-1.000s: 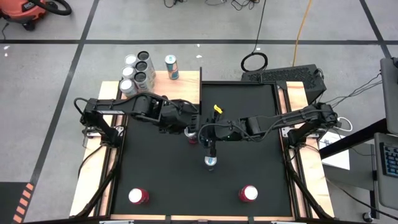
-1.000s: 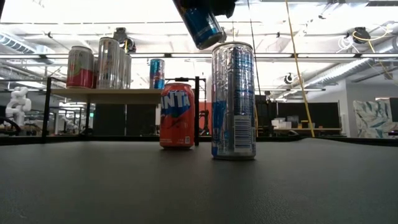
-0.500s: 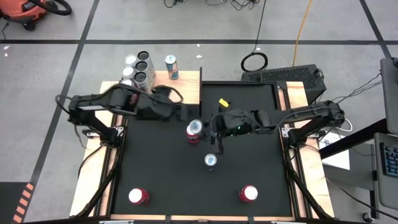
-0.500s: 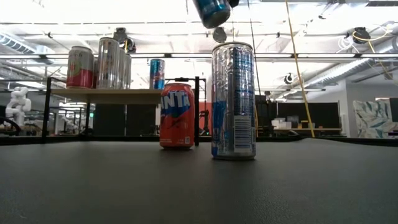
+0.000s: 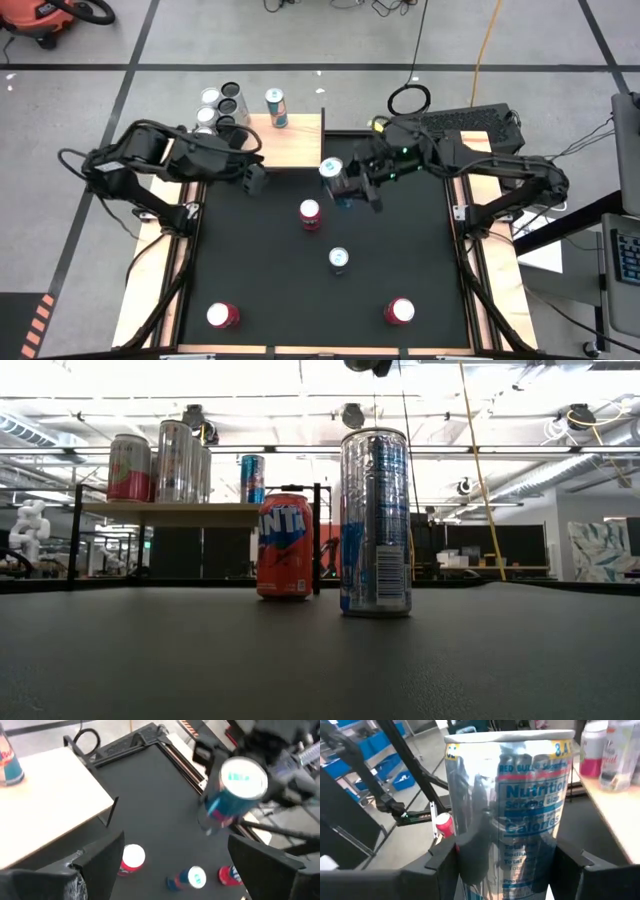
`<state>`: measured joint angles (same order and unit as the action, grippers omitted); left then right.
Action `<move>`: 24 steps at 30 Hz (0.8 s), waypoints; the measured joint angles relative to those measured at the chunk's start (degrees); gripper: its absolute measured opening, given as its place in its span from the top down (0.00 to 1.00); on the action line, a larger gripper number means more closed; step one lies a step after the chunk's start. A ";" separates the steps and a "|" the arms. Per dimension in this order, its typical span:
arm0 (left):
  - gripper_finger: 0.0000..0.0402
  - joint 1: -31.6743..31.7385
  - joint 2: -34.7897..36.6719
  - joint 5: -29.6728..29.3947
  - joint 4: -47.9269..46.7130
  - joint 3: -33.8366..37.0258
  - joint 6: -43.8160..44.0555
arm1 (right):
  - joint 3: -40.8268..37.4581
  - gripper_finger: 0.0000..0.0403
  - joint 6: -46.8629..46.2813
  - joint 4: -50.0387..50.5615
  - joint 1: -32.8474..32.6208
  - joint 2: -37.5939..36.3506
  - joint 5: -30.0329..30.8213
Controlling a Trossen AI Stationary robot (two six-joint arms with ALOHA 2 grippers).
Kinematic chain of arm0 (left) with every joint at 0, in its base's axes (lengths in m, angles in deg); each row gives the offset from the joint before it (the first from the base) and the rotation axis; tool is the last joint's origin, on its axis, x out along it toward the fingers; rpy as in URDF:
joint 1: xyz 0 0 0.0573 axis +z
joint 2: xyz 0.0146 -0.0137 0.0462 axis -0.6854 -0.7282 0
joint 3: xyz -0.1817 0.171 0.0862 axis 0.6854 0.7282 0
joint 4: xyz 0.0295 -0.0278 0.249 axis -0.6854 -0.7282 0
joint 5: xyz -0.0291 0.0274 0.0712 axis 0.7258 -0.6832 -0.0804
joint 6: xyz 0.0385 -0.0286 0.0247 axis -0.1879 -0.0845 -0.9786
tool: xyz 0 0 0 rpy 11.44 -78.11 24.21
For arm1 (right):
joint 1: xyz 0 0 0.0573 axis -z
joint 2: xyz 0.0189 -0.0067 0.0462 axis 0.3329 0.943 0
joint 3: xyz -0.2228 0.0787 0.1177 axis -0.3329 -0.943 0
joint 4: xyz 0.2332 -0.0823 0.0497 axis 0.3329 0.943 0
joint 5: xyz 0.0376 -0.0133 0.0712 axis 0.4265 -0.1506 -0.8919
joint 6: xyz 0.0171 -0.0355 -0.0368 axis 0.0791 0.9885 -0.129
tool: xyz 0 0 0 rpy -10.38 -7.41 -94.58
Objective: Place canned beverage on shelf
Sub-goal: Put the top blue soda can on the shelf aligned with the other blue soda can
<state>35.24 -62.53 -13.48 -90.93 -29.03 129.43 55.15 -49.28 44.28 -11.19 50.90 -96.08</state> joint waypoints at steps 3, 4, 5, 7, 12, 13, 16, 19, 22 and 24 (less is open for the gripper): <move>0.10 -0.45 1.15 1.23 -1.32 0.00 -0.86 | 0.07 0.48 2.61 -0.22 2.75 -0.13 -2.84; 0.10 -0.58 1.32 2.22 -1.83 0.00 -0.81 | 0.07 0.48 3.42 -0.15 3.69 0.10 -3.46; 0.10 -0.71 1.43 3.38 -2.03 0.00 -0.80 | 0.07 0.48 4.05 -0.22 4.71 0.51 -4.35; 0.10 -0.81 1.55 5.89 -2.60 0.00 -1.37 | 0.06 0.48 5.07 -0.19 6.85 1.22 -6.29; 0.10 -1.22 0.61 8.70 -2.16 0.04 4.56 | 0.07 0.48 10.40 -0.17 10.90 2.58 -15.48; 0.10 -1.40 0.29 9.68 -1.56 0.04 5.51 | 0.06 0.48 11.71 -0.22 11.31 2.96 -17.36; 0.10 -2.13 -1.32 11.21 -1.67 0.04 5.22 | 0.06 0.48 15.61 -0.12 12.39 3.80 -21.02; 0.10 -3.10 -2.70 11.20 -2.63 0.07 4.35 | 0.07 0.48 17.25 -0.99 12.86 5.06 -21.19; 0.10 -3.75 -3.62 9.76 -2.39 0.07 3.38 | 0.07 0.48 16.54 -2.58 12.85 7.27 -21.07; 0.10 -3.78 -3.64 7.64 -2.52 0.09 1.37 | 0.04 0.48 14.76 -4.54 12.79 8.89 -21.09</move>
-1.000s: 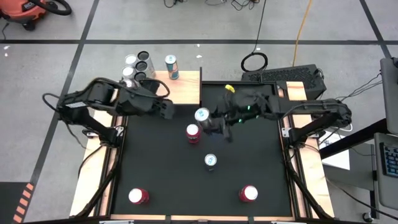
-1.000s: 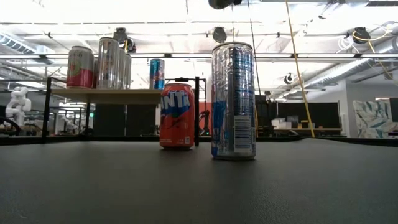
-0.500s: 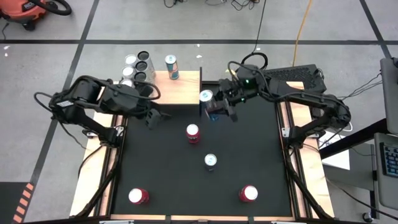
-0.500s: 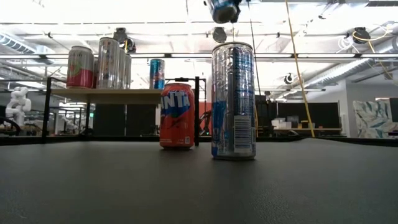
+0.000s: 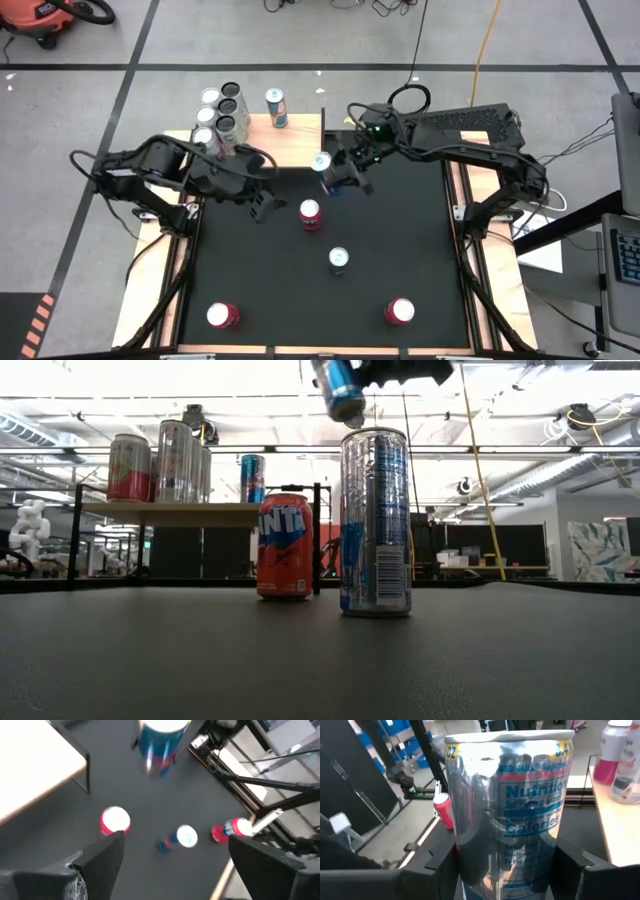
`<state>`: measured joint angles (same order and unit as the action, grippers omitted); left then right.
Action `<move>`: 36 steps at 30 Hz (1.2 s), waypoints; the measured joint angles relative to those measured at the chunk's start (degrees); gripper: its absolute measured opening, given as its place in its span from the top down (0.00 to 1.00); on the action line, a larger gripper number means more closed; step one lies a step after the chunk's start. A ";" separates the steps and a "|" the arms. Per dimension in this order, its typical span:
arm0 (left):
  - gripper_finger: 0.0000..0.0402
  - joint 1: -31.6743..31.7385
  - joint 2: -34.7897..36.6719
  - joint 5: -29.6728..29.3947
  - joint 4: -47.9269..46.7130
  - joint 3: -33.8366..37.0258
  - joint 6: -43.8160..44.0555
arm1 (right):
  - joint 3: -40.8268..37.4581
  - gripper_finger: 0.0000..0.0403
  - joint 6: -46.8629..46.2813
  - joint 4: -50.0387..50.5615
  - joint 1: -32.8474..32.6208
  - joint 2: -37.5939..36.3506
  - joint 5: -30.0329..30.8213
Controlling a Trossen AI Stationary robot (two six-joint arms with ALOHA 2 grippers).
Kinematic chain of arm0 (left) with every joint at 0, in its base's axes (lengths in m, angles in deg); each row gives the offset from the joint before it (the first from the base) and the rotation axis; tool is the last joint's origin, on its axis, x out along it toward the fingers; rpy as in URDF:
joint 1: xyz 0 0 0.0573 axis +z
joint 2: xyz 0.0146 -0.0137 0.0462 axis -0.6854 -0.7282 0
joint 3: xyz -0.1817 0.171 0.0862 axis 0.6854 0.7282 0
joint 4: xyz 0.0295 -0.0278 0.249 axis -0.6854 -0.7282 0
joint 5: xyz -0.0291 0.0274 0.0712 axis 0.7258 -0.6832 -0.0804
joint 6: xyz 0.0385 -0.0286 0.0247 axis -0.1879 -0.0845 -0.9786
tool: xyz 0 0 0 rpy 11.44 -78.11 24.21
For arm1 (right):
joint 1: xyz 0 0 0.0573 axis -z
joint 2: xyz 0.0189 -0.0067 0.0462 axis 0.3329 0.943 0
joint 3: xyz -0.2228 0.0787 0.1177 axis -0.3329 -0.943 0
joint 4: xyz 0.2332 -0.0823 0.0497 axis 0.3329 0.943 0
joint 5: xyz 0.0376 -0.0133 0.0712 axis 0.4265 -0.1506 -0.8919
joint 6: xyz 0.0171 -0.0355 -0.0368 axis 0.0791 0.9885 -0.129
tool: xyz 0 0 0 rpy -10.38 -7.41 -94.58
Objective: Place canned beverage on shelf
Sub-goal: Put the top blue soda can on the shelf aligned with the other blue soda can
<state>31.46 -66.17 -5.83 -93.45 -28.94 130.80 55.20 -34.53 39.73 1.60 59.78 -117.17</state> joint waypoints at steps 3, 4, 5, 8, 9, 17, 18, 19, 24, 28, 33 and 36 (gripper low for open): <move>0.10 0.81 1.56 -2.55 -0.07 0.00 -3.60 | 0.00 0.48 -3.82 -5.84 -0.02 2.24 0.37; 0.10 1.29 2.26 -2.75 -0.22 0.00 -5.00 | 0.00 0.48 -5.02 -7.85 -0.01 3.04 1.17; 0.10 1.80 3.02 -2.66 -0.90 -0.01 -6.23 | 0.00 0.48 -6.26 -10.19 -0.03 3.71 2.55; 0.10 2.53 4.44 -2.60 -4.63 -0.02 -9.62 | 0.00 0.48 -8.72 -17.80 -0.01 6.49 4.96; 0.10 2.51 4.78 -3.42 -6.18 -0.02 -10.52 | 0.00 0.48 -9.31 -20.52 -0.01 7.52 5.18; 0.10 5.57 7.14 -7.75 -9.42 -0.02 -16.48 | 0.02 0.48 -5.18 -32.66 0.32 14.80 12.60; 0.10 5.94 7.31 -7.70 -9.44 -0.02 -17.02 | 0.02 0.48 -3.98 -33.14 0.32 15.09 13.44; 0.10 6.26 7.44 -7.73 -9.48 0.00 -17.51 | 0.02 0.48 -2.67 -33.83 0.32 15.39 14.15; 0.10 7.82 7.95 -7.46 -9.52 0.44 -19.33 | 0.02 0.48 0.49 -37.35 0.51 16.58 15.56; 0.10 8.11 7.79 -6.64 -9.55 2.67 -20.21 | 1.00 0.48 -5.08 -38.92 1.27 16.81 16.53; 0.10 8.60 7.79 -6.81 -9.53 4.67 -19.82 | 6.16 0.48 -2.52 -33.97 1.81 16.74 14.97; 0.10 9.41 7.77 -6.77 -9.29 4.79 -19.80 | 8.19 0.48 -1.07 -32.85 2.45 17.93 13.63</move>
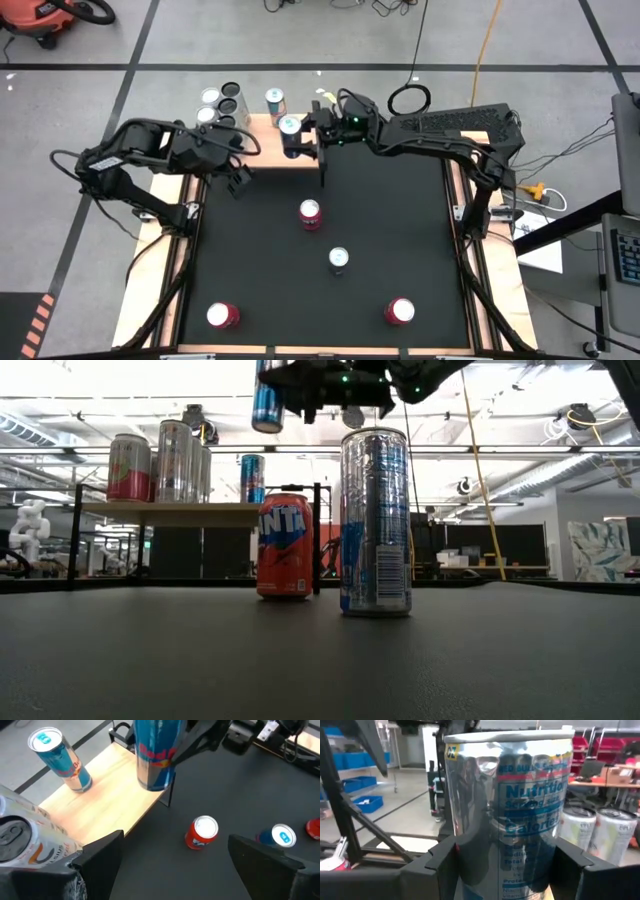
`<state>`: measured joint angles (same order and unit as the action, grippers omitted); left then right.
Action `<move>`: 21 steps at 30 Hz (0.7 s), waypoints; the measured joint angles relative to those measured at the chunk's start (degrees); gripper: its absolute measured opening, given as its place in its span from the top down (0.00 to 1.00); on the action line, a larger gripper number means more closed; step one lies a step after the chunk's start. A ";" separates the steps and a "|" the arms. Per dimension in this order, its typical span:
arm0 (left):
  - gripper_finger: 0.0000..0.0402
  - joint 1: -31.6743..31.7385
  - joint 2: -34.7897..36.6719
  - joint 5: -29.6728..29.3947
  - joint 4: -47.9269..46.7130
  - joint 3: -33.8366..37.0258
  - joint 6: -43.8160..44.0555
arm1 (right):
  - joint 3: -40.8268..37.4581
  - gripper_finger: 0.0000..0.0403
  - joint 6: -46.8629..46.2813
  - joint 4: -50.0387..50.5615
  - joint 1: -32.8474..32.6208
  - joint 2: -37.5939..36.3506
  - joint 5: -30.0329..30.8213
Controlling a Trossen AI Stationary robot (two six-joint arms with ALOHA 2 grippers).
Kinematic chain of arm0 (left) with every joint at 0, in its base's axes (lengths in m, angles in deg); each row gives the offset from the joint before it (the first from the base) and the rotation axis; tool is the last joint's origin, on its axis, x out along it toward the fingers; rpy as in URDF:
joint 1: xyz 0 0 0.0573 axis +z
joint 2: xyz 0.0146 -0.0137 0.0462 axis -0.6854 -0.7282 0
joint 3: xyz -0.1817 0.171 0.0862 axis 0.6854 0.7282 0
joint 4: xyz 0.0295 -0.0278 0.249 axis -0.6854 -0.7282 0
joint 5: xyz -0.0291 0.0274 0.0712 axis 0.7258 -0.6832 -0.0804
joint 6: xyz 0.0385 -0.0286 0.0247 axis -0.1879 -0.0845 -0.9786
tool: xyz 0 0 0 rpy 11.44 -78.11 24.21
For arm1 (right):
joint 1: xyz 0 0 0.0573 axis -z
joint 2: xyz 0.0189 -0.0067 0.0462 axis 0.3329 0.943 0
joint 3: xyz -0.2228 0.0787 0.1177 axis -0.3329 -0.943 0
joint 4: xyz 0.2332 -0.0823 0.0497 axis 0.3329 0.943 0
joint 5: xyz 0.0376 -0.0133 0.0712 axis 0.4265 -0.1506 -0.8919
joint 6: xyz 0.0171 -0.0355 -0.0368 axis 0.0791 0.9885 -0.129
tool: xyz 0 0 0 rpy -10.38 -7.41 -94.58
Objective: Place canned beverage on shelf
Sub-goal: Put the top blue soda can on the shelf aligned with the other blue soda can
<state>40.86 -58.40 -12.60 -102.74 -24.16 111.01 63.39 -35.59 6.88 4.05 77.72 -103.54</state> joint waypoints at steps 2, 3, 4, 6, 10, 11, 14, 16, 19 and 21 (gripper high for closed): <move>0.10 0.46 0.04 -0.02 0.13 0.00 0.04 | 0.57 0.48 -0.03 0.31 0.73 1.44 -1.71; 0.10 0.69 0.07 -0.03 0.25 0.00 0.07 | 0.95 0.48 0.00 0.29 0.94 2.33 -1.59; 0.10 0.87 0.17 -0.07 0.24 0.00 0.10 | 1.20 0.48 0.05 0.29 1.17 3.28 -1.40; 0.10 0.91 0.36 -0.38 0.25 0.00 0.12 | 1.71 0.48 -0.12 0.44 1.64 5.05 -2.18; 0.10 0.91 0.83 -0.57 0.22 0.00 0.15 | 4.59 0.48 -1.00 0.34 1.71 8.76 -4.75; 0.10 0.91 0.81 -0.59 0.20 0.00 0.15 | 5.48 0.48 -0.98 0.41 1.65 9.59 -4.66; 0.10 0.91 0.76 -0.70 -0.09 0.00 0.17 | 8.10 0.48 -0.41 0.38 1.63 12.11 -4.60; 0.10 0.91 0.79 -0.96 -0.32 0.00 0.20 | 9.48 0.48 -0.27 0.51 1.65 13.60 -4.52; 0.10 0.91 0.77 -1.67 -0.54 0.00 0.75 | 10.73 0.48 0.13 1.44 1.87 14.70 -4.47; 0.10 0.89 0.78 -2.84 -1.67 0.00 1.58 | 10.93 0.48 0.22 2.30 2.05 14.85 -4.43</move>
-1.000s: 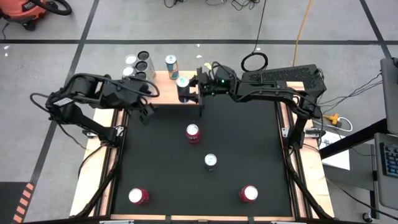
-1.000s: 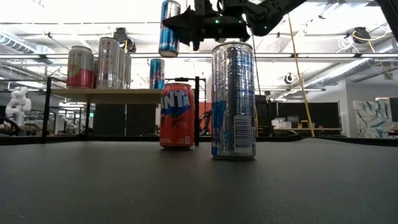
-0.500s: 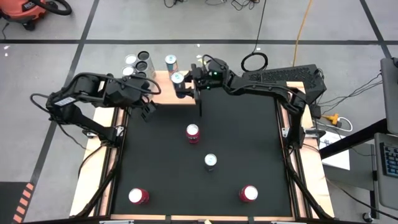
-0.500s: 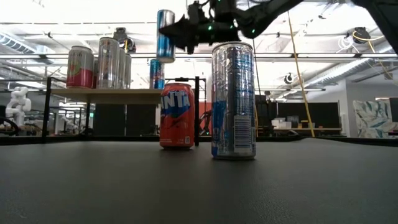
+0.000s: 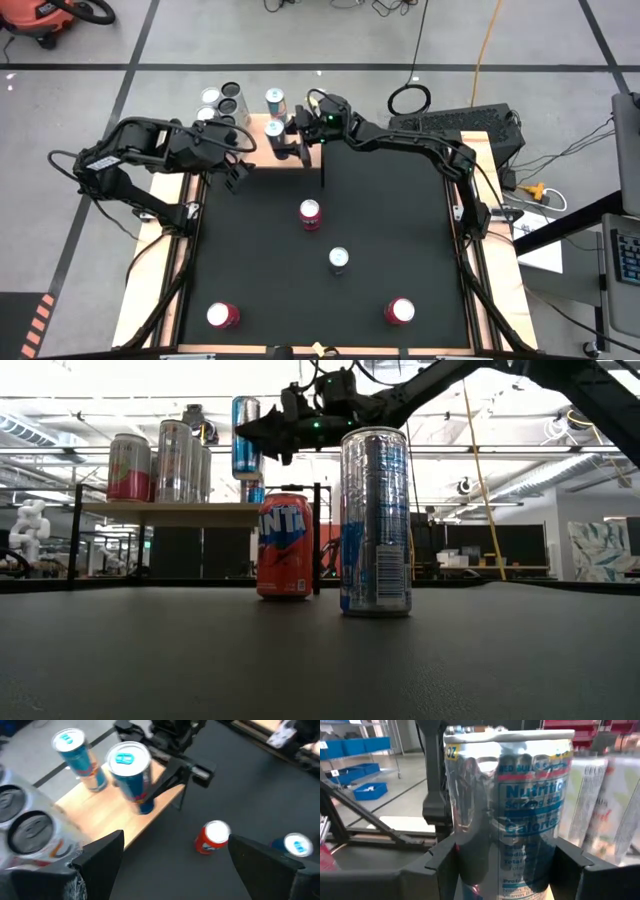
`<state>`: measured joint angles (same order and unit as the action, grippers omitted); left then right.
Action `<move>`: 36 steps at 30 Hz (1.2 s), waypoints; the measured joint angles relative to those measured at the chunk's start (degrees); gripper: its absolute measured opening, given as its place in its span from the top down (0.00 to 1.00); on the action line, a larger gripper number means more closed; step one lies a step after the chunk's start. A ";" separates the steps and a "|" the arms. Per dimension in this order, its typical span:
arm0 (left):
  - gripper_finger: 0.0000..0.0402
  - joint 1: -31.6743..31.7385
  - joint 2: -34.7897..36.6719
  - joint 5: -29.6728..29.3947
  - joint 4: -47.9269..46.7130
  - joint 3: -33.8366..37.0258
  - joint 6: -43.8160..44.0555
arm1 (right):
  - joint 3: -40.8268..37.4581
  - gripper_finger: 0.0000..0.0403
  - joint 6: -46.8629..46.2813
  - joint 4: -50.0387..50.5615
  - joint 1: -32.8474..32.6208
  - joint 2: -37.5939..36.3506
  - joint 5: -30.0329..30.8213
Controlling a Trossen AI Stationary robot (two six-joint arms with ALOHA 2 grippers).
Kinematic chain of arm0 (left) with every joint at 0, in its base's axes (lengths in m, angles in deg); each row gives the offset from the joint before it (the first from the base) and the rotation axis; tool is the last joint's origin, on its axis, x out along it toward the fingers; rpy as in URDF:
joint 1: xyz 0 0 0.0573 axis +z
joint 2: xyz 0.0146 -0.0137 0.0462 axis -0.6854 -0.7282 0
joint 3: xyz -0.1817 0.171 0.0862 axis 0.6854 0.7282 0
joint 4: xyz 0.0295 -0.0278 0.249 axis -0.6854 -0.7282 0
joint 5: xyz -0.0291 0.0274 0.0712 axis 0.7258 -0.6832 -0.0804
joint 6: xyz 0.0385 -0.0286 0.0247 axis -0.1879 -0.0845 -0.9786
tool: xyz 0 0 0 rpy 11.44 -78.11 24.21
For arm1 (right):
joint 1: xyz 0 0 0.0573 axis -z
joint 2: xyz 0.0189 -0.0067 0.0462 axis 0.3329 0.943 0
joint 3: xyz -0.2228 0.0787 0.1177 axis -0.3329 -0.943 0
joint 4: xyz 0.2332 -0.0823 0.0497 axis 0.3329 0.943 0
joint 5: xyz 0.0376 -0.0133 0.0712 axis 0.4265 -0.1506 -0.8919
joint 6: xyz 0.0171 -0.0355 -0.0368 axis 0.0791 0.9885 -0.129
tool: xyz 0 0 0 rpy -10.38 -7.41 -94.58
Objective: Place canned beverage on shelf
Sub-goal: Put the top blue soda can on the shelf aligned with the other blue soda can
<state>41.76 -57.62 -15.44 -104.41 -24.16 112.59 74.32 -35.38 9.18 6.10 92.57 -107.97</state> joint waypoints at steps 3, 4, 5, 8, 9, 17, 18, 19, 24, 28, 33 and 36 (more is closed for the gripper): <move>0.10 0.02 0.34 -0.93 -1.95 0.00 0.04 | 0.00 0.48 1.43 2.57 0.04 0.00 0.17; 0.10 0.02 0.45 -1.07 -2.12 0.00 0.01 | 0.00 0.48 2.15 3.13 0.04 0.00 0.17; 0.10 0.02 0.57 -1.12 -2.09 0.00 -0.13 | 0.00 0.48 2.74 3.21 0.04 0.04 0.19; 0.10 0.04 0.75 -1.50 -2.00 0.00 -0.44 | 0.00 0.48 3.19 3.10 0.04 0.04 0.19; 0.10 0.14 0.75 -1.55 -2.00 0.00 -0.46 | 0.00 0.48 3.24 3.17 0.04 0.04 0.19; 0.10 1.97 0.75 -4.07 0.84 0.00 -3.77 | 0.00 0.48 6.13 4.23 0.07 0.04 1.63; 0.10 2.43 0.75 -5.12 2.04 0.00 -4.52 | 0.00 0.48 6.21 4.37 0.12 0.04 1.69; 0.10 2.95 0.75 -5.60 2.90 -0.02 -5.06 | 0.00 0.48 6.22 4.49 0.16 0.04 1.68; 0.10 5.70 0.69 -5.62 4.95 -0.02 -7.85 | 0.00 0.48 5.64 4.16 0.34 0.83 1.44; 0.10 7.57 0.13 -5.62 5.09 -0.02 -9.06 | 0.00 0.48 4.47 3.56 0.34 1.86 1.46; 0.10 8.84 -0.23 -5.62 6.71 -0.02 -9.56 | 0.00 0.48 3.06 2.12 0.34 1.73 1.34; 0.10 9.52 -0.79 -5.77 7.00 -0.02 -9.85 | 0.00 0.48 3.18 2.82 0.37 1.77 1.64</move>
<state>51.28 -58.41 -21.21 -97.41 -24.18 102.74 74.32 -32.20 12.00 6.47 94.34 -106.33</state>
